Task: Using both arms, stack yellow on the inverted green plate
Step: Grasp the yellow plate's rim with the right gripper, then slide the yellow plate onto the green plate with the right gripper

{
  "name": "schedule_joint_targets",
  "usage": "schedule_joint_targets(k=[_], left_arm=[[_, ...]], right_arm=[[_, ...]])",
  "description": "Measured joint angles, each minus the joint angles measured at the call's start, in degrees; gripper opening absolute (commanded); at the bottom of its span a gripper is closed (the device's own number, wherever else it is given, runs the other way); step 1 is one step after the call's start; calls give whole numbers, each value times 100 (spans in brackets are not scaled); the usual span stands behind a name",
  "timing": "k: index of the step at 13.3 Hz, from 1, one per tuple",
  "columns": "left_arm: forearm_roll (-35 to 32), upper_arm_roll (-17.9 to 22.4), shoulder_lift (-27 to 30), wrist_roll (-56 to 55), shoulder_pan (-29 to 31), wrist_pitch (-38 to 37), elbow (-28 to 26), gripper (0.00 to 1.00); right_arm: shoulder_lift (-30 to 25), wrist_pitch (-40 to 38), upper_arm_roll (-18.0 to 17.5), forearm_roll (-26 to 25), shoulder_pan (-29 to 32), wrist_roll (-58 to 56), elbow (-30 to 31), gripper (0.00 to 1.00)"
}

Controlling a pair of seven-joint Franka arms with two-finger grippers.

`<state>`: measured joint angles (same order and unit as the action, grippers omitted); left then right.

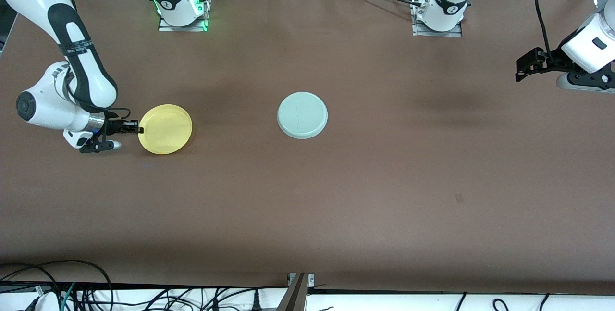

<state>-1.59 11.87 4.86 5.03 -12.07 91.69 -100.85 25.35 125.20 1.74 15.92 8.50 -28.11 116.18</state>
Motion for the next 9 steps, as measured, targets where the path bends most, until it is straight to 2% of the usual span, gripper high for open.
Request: schedule_joint_targets(k=[2,4,7,9], left_arm=[[43,9,3,14,74,-24,37,100],[103,13,-9,34,170,-71,101,100],[184,10,-148,43,199,-127,399,100],[189,-5,-274,52,199,-180,649,100]], right_arm=[[-60,-999,-284,24,-18,47,-639,0],[-127,-1598,-658,57,-87,447,-1105,0],[-120,-1668,-1426,79,-296,1482,-1219,0],[-96,-1369,-1753,80,-733,2221,-1219,0]])
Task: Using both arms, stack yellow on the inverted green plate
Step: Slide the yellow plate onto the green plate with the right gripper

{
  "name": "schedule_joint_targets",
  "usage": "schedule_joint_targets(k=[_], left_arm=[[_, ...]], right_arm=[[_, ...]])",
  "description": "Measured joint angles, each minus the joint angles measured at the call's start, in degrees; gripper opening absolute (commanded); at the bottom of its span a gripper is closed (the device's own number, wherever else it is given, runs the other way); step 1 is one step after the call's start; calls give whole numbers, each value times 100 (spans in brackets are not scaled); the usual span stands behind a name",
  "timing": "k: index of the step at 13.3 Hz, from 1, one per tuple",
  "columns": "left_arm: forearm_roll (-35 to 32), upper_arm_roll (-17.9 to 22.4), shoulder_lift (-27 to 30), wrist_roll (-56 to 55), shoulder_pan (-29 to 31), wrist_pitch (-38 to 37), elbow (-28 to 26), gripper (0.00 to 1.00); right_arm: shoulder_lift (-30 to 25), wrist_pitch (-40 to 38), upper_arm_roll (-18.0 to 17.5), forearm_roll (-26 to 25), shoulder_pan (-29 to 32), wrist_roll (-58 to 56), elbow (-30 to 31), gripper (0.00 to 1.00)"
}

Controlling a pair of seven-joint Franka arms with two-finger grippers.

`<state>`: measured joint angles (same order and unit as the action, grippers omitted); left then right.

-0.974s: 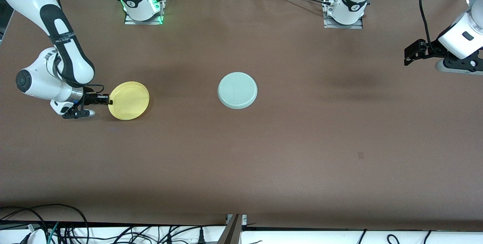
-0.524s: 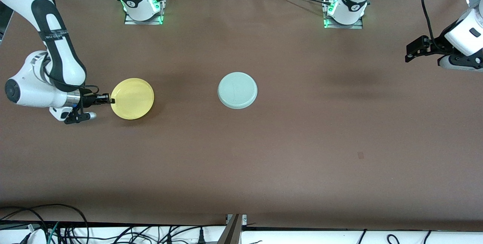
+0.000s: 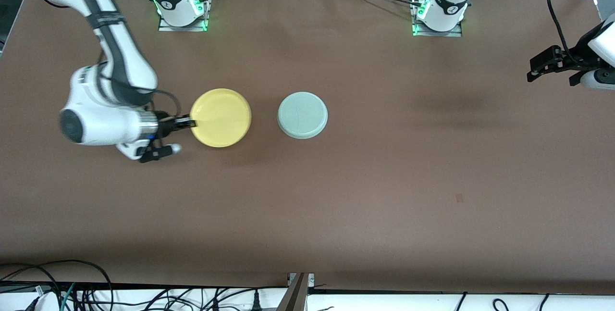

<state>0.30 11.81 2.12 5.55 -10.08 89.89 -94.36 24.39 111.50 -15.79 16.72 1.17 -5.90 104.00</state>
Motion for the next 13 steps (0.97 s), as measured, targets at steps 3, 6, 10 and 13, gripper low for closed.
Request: schedule_joint_targets(k=[3,6,10,13], left_arm=[[5,-52,-89,36,-6,-21,139,100],[5,-81,-290,39,-26,-7,310,100],[5,-80,-673,39,-26,-12,661,100],[6,-85,-699,39,-27,-26,716,100]], right_arm=[[45,724,-66,-6,-1144,1111,18,0],[326,1520,-56,-13,-1905,1618,80,0],[817,2171,-30,-16,-2141,1620,194,0],[833,2190,11,-20,-2141,1613,316,0]])
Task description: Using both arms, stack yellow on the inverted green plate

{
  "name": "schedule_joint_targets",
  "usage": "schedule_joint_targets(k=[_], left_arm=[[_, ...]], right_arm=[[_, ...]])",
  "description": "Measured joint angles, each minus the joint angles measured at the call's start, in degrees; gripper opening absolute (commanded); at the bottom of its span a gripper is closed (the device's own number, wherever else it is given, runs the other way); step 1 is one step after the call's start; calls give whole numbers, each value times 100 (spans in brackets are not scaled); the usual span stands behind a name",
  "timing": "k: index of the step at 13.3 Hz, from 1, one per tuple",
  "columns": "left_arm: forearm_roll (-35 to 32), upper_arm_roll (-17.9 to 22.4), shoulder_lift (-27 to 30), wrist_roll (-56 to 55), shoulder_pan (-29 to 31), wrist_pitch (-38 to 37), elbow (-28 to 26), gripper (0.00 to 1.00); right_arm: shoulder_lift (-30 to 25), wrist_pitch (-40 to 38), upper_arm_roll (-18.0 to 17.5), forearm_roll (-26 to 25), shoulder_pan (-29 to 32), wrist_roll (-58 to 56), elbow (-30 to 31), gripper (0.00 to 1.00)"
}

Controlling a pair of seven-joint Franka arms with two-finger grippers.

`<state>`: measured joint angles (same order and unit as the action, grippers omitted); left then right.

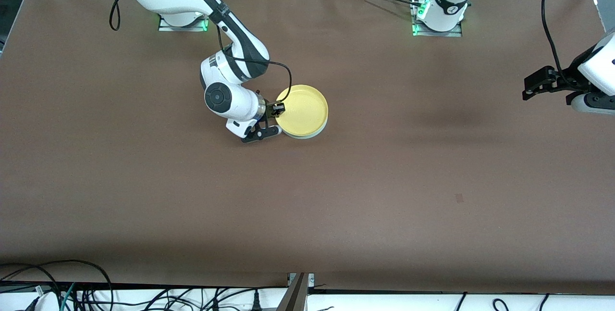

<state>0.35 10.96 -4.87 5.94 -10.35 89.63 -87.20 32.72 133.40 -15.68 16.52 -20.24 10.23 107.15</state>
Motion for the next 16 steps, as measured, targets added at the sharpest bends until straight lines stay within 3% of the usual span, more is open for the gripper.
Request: schedule_joint_targets(k=[3,4,5,12,14,16], left_arm=[[0,-2,0,0,0,-24,15,100],[1,-6,0,0,0,-62,18,100],[3,-18,0,0,0,-92,19,100],[4,-68,-4,0,1,-142,23,100],[4,-69,-8,0,1,-146,23,100],[4,-72,-10,0,-1,-146,23,100]], right_arm=[[-5,40,7,-27,-86,-2,75,0],[-5,80,30,-60,-122,-2,89,42],[-5,96,52,-69,-139,1,96,99],[-340,-61,277,-80,-165,79,41,100],[-858,-731,674,-208,-174,87,-85,100],[-1442,-1900,1208,-569,-158,82,-400,100]])
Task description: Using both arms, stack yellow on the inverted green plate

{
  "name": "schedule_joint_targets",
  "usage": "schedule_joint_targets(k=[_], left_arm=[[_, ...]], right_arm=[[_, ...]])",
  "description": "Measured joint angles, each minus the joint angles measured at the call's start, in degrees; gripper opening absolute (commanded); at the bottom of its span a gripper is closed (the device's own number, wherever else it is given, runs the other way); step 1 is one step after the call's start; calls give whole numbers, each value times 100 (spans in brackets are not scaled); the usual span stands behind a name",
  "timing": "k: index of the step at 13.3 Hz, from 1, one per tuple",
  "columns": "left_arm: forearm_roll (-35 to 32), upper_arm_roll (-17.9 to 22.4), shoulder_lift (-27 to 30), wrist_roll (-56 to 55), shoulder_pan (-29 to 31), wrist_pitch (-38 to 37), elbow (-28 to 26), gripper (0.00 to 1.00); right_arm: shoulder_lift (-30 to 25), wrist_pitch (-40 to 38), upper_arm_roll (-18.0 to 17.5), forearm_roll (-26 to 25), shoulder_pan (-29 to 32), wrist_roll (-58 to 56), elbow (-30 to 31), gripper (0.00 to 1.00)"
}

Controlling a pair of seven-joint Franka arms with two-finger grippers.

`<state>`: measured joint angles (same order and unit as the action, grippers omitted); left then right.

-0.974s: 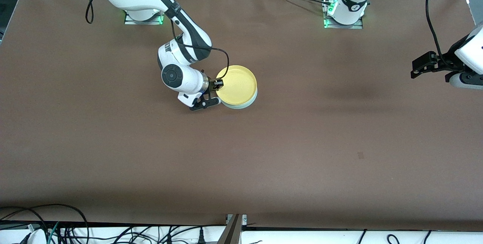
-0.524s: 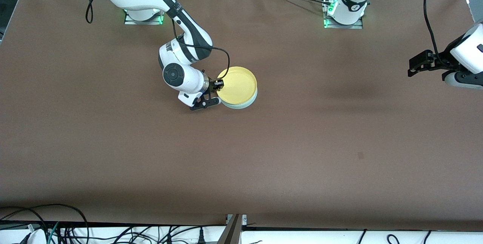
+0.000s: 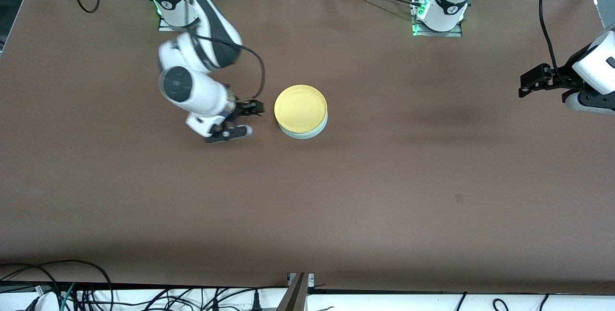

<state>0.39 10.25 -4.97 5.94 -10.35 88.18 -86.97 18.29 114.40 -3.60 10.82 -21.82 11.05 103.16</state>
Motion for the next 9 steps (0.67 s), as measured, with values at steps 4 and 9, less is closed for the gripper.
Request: schedule_joint_targets(k=[4,9], left_arm=[[0,-13,0,0,-2,0,2,100],[0,-26,-3,0,-5,0,3,100]], right_arm=[[-522,-2245,861,-730,16,-5,-1266,100],[-532,-2896,1585,-942,27,-87,-2401,100]])
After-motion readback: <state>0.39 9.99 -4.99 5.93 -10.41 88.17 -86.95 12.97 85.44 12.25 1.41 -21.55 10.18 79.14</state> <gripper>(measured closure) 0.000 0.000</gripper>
